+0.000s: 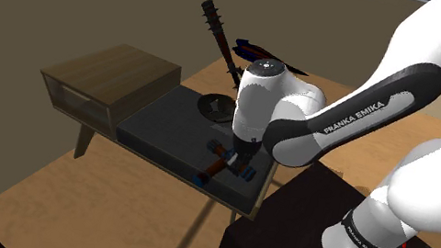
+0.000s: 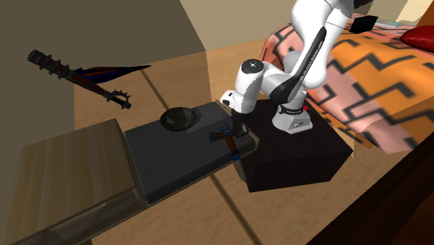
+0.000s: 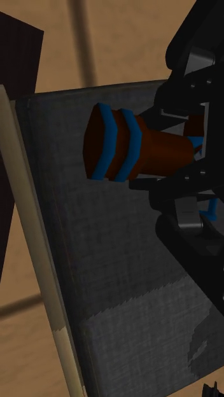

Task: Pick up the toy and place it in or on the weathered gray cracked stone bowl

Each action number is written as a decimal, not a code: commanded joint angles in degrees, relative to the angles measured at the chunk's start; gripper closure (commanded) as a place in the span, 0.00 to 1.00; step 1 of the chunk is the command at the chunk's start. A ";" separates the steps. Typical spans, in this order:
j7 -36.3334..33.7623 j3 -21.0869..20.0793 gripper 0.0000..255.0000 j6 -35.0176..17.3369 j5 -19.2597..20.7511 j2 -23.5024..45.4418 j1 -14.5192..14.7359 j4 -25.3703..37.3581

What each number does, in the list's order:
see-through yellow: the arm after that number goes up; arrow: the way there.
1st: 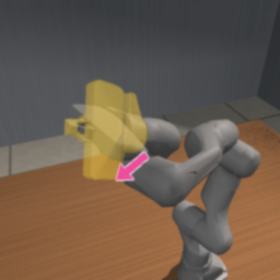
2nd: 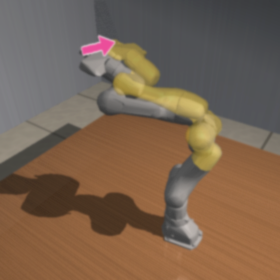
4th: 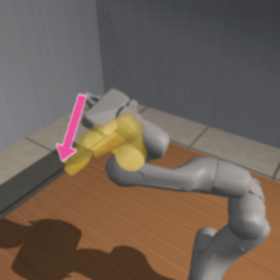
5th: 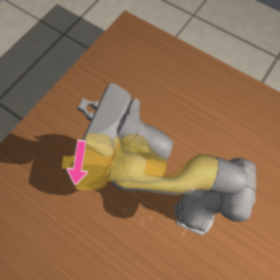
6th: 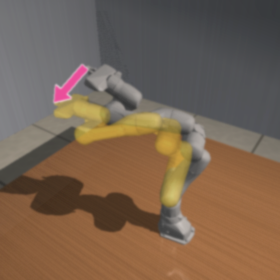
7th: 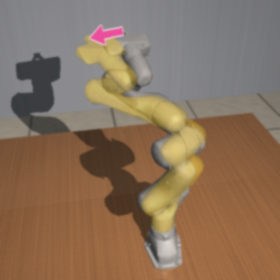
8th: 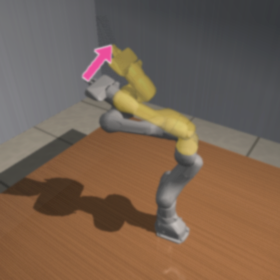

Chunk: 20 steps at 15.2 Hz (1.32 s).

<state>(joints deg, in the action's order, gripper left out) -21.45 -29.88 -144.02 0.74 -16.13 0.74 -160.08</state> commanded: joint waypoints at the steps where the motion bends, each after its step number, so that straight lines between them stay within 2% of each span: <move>1: 0.99 0.56 1.00 2.21 -1.18 -1.70 0.75 0.62; 9: 4.06 2.85 1.00 10.41 -3.97 -8.06 2.80 2.80; 20: 6.52 5.37 1.00 21.02 -5.15 -14.39 4.03 7.31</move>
<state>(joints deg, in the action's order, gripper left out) -15.18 -24.78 -124.23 -4.30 -29.79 4.63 -153.29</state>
